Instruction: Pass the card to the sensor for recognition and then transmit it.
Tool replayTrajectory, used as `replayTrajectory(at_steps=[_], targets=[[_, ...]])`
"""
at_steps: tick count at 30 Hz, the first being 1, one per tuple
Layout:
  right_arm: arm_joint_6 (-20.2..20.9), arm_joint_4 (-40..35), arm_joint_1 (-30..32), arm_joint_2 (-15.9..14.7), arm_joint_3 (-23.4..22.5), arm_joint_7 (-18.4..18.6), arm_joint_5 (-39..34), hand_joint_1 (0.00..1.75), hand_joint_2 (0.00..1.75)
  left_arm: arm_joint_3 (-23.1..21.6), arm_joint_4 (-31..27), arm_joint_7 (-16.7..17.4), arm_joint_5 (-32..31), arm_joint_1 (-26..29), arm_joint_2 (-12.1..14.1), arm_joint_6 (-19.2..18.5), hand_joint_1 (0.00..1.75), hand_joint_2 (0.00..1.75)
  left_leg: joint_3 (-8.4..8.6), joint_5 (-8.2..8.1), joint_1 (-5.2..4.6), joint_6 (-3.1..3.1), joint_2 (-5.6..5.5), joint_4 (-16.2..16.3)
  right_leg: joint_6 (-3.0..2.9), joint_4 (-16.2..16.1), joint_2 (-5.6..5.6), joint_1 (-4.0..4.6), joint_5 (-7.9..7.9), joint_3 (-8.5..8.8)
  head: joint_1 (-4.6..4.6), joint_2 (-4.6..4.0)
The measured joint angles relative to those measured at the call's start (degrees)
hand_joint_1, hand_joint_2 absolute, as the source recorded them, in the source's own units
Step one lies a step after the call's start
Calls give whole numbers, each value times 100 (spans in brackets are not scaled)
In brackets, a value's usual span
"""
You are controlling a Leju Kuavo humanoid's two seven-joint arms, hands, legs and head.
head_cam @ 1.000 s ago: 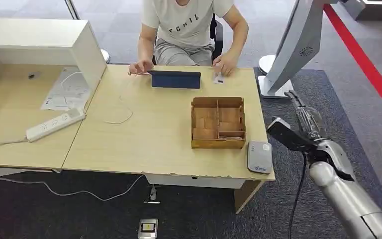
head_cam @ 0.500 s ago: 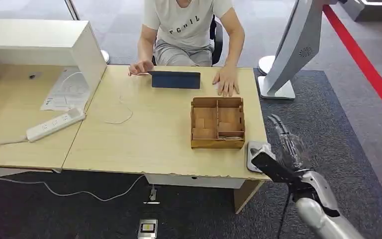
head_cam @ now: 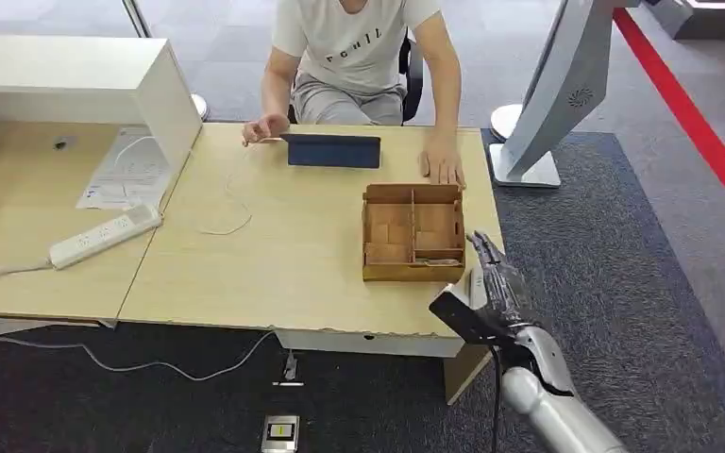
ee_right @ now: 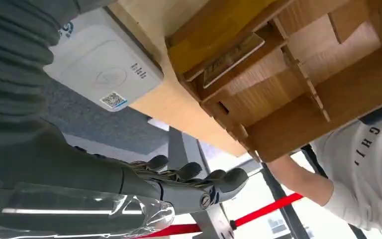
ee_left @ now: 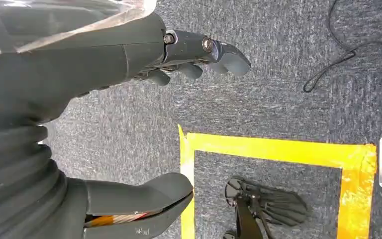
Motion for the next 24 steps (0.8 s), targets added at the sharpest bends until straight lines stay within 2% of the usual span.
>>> replayTrajectory(at_steps=[6,13,24], targets=[[-66,689,-214,152,-4,2,184,0,175,-61,0,-48,31,3,0,0,0,175,0,0,0,0,0,0,0,0,0,0,0,0,0,0],[-57,1146,-394,235,-50,-33,475,0,175,-107,0,17,61,4,0,15,0,175,0,0,0,0,1,0,0,0,0,-1,0,-1,0,0],[13,1297,-586,407,-238,0,824,0,175,-114,0,216,116,5,-2,61,0,175,1,0,0,0,0,0,0,0,0,0,0,0,0,0]])
